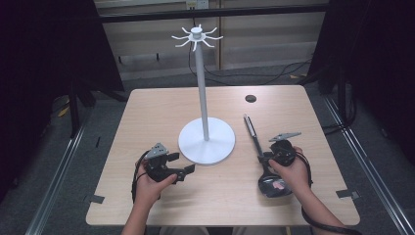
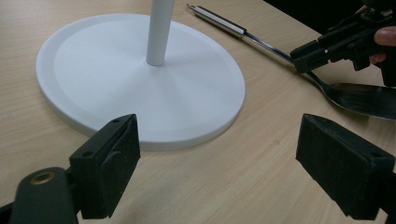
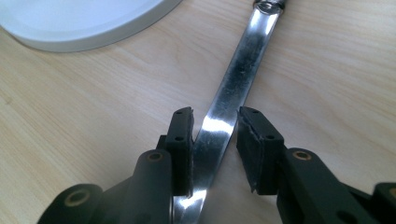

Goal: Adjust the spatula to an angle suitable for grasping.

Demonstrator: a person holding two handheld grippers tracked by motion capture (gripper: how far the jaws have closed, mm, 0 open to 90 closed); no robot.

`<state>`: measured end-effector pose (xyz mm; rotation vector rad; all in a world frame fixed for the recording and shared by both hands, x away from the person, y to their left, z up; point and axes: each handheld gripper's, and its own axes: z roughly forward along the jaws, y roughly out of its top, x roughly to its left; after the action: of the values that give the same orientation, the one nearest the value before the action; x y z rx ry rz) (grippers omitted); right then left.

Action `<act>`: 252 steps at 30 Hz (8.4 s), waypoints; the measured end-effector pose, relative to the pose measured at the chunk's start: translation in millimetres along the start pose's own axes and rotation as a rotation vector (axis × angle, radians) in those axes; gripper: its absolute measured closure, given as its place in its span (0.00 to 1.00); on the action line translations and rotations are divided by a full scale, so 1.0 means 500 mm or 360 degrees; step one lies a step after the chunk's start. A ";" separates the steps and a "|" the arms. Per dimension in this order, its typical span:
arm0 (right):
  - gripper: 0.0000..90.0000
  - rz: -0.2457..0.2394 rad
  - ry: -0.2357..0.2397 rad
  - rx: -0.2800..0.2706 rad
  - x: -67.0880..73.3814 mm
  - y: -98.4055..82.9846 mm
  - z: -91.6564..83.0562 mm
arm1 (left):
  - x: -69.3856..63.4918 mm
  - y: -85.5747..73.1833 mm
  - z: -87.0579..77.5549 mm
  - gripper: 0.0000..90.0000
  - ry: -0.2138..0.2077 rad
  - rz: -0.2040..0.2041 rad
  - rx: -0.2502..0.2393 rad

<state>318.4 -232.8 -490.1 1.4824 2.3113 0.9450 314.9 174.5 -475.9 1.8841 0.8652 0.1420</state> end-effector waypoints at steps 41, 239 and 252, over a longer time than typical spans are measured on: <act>0.68 0.0036 -0.0082 0.0134 -0.052 0.020 -0.059 | -0.004 0.002 0.009 0.15 -0.0013 0.0006 0.0004; 0.84 0.0171 0.0340 -0.0769 0.112 0.128 -0.155 | -0.227 0.188 0.218 0.98 -0.0369 -0.0069 -0.0201; 0.84 0.0104 0.0470 -0.0816 0.112 0.133 -0.156 | -0.225 0.201 0.190 0.98 -0.0327 0.0076 -0.0171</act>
<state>300.8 -195.6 -380.7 1.2678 1.9766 1.7170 325.9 10.4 -407.0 1.7839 0.6602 0.0224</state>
